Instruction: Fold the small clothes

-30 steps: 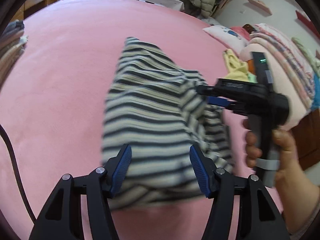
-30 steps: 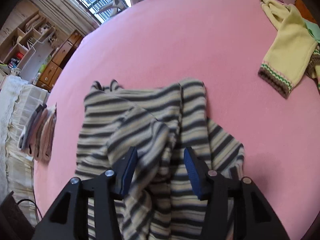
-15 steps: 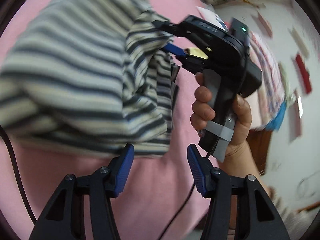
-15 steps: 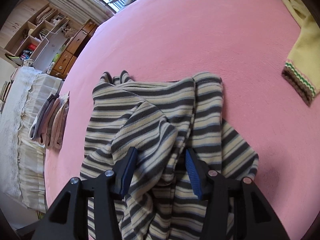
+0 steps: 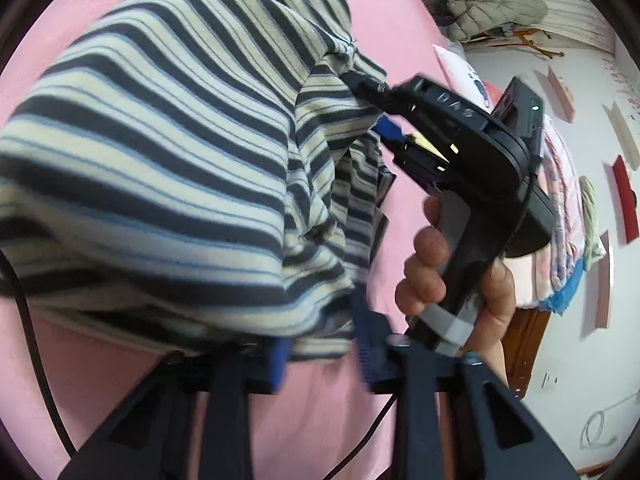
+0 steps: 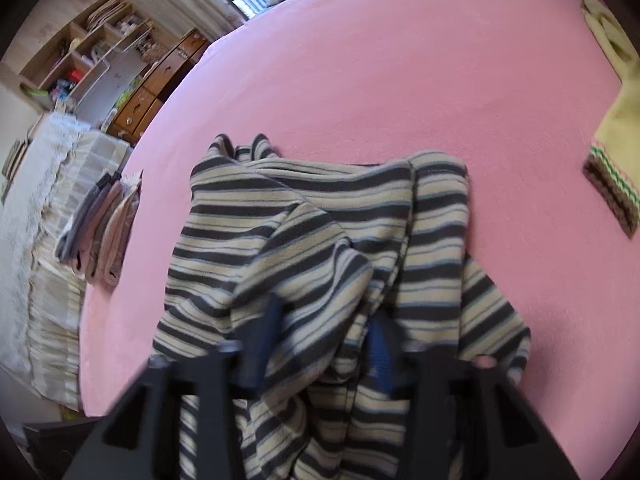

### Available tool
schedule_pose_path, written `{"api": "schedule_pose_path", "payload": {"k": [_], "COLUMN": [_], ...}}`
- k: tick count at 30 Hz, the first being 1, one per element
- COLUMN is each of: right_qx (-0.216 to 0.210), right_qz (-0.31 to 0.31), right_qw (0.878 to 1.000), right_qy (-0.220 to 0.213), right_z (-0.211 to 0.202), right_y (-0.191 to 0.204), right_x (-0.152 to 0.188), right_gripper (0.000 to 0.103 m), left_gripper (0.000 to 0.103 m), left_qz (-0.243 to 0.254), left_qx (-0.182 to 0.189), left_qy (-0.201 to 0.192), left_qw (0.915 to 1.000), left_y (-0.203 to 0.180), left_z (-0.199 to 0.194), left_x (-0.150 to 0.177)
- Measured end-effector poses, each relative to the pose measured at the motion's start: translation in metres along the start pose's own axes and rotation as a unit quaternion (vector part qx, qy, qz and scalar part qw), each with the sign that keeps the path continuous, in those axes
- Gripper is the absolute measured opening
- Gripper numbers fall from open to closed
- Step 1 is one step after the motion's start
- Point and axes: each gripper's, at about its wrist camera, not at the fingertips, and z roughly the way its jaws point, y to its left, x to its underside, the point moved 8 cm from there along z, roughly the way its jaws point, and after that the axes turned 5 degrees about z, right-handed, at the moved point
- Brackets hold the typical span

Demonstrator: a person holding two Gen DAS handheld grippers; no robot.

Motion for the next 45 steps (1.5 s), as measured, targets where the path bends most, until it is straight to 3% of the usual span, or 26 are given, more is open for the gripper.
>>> {"api": "schedule_pose_path", "payload": {"k": [3, 6, 11, 16, 18, 21, 23, 27, 31, 35, 37, 40, 43, 45], "right_qx": [0.020, 0.022, 0.040, 0.088, 0.112, 0.155, 0.158, 0.146, 0.136, 0.130, 0.122, 0.104, 0.116, 0.140], "right_qz": [-0.023, -0.037, -0.046, -0.049, -0.053, -0.047, -0.031, -0.018, -0.038, -0.061, -0.068, -0.060, -0.056, -0.060], "right_qw": [1.000, 0.999, 0.996, 0.994, 0.992, 0.986, 0.985, 0.984, 0.985, 0.985, 0.986, 0.990, 0.990, 0.987], "right_qy": [-0.003, -0.026, -0.066, -0.050, -0.026, -0.035, -0.061, -0.097, -0.097, -0.096, -0.093, -0.080, -0.062, -0.058], "right_z": [0.001, -0.015, -0.057, -0.055, -0.039, -0.039, -0.053, -0.087, -0.103, -0.102, -0.094, -0.076, -0.054, -0.046], "right_y": [0.004, 0.011, 0.009, -0.018, -0.029, -0.039, -0.041, -0.037, -0.012, 0.022, 0.039, 0.052, 0.048, 0.034], "right_x": [0.001, -0.002, -0.013, -0.009, 0.002, 0.009, 0.009, 0.017, 0.039, 0.067, 0.081, 0.096, 0.113, 0.123], "right_gripper": [0.010, 0.009, 0.009, 0.010, 0.012, 0.027, 0.036, 0.036, 0.036, 0.033, 0.032, 0.028, 0.017, 0.010], "left_gripper": [0.007, 0.006, 0.005, 0.005, 0.005, 0.010, 0.020, 0.024, 0.028, 0.035, 0.038, 0.039, 0.039, 0.039], "left_qz": [0.001, 0.048, 0.077, 0.076, 0.058, 0.052, 0.077, 0.134, 0.203, 0.244, 0.247, 0.238, 0.252, 0.266], "left_qx": [-0.007, -0.016, 0.017, 0.023, 0.014, 0.002, -0.010, -0.042, -0.131, -0.219, -0.234, -0.227, -0.221, -0.242], "left_qy": [-0.005, -0.017, 0.005, 0.040, 0.061, 0.088, 0.104, 0.121, 0.076, -0.021, -0.056, -0.084, -0.075, -0.053], "left_qw": [1.0000, 0.9986, 0.9968, 0.9961, 0.9963, 0.9948, 0.9916, 0.9828, 0.9673, 0.9445, 0.9387, 0.9406, 0.9391, 0.9315], "left_y": [-0.007, -0.024, -0.048, -0.048, -0.037, -0.028, -0.029, -0.024, -0.015, -0.015, -0.020, -0.017, -0.009, 0.004], "left_z": [0.005, -0.004, 0.000, 0.025, 0.036, 0.039, 0.029, -0.003, -0.055, -0.100, -0.108, -0.104, -0.086, -0.059], "left_x": [0.002, 0.006, 0.023, 0.038, 0.046, 0.055, 0.065, 0.082, 0.063, 0.012, -0.015, -0.043, -0.053, -0.047]}}
